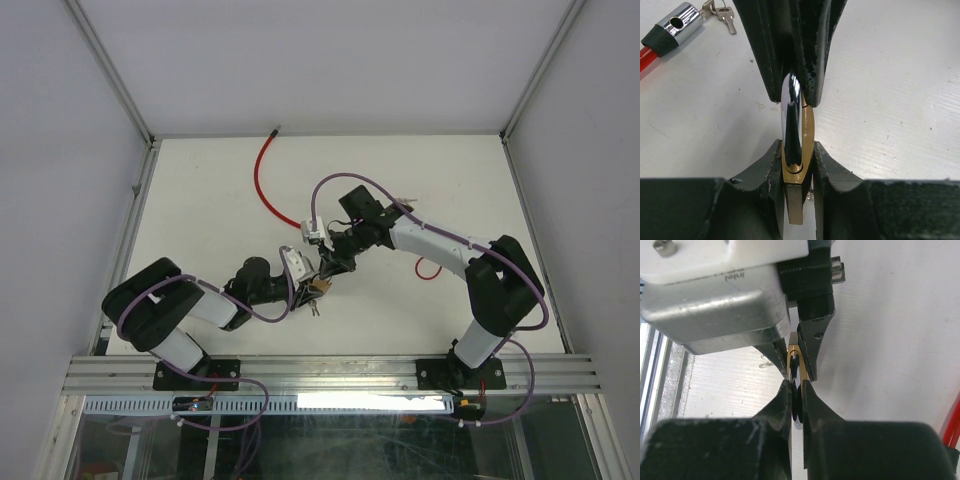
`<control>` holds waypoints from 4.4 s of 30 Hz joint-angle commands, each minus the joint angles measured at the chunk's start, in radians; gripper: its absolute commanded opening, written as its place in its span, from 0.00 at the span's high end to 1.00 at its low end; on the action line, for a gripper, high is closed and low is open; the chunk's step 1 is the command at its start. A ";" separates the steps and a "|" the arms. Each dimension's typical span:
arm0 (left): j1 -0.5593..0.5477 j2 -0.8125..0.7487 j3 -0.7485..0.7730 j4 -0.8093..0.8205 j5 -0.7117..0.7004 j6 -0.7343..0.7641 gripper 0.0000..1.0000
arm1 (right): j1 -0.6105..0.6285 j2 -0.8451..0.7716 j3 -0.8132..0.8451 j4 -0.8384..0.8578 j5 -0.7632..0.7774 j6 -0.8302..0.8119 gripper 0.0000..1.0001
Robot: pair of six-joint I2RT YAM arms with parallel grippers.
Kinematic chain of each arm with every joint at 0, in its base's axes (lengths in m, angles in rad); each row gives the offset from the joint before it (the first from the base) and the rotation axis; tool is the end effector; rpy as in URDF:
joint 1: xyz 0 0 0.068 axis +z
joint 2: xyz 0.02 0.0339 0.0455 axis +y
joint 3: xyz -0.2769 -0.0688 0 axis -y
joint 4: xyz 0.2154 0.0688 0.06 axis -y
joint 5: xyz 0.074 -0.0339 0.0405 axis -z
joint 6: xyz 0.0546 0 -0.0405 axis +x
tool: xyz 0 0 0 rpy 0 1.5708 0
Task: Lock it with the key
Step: Lock the lock.
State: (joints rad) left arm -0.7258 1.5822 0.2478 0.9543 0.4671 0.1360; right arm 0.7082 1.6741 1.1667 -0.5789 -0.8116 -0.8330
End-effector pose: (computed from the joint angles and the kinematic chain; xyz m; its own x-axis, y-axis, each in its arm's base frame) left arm 0.1676 -0.1816 0.1495 -0.1522 0.2969 -0.9427 0.9347 0.3533 -0.0396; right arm 0.2157 0.2369 0.2380 0.0691 -0.6114 -0.7883 -0.9711 -0.2221 0.0871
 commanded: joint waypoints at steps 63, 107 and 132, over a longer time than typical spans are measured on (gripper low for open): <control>0.057 -0.132 -0.031 0.039 -0.130 -0.032 1.00 | 0.303 0.379 -0.184 -0.380 0.181 -0.226 1.00; 0.059 -0.096 0.037 0.112 -0.070 0.074 1.00 | -0.068 -0.173 -0.179 -0.161 0.059 -0.065 1.00; 0.043 0.036 0.176 0.058 0.151 0.010 0.53 | -0.053 -0.209 -0.173 -0.124 -0.076 -0.018 1.00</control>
State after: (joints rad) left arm -0.6861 1.5990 0.3733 0.8722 0.6037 0.1608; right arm 0.6308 1.4826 0.9833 -0.7040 -0.7410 -0.8791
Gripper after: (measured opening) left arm 0.470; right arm 0.039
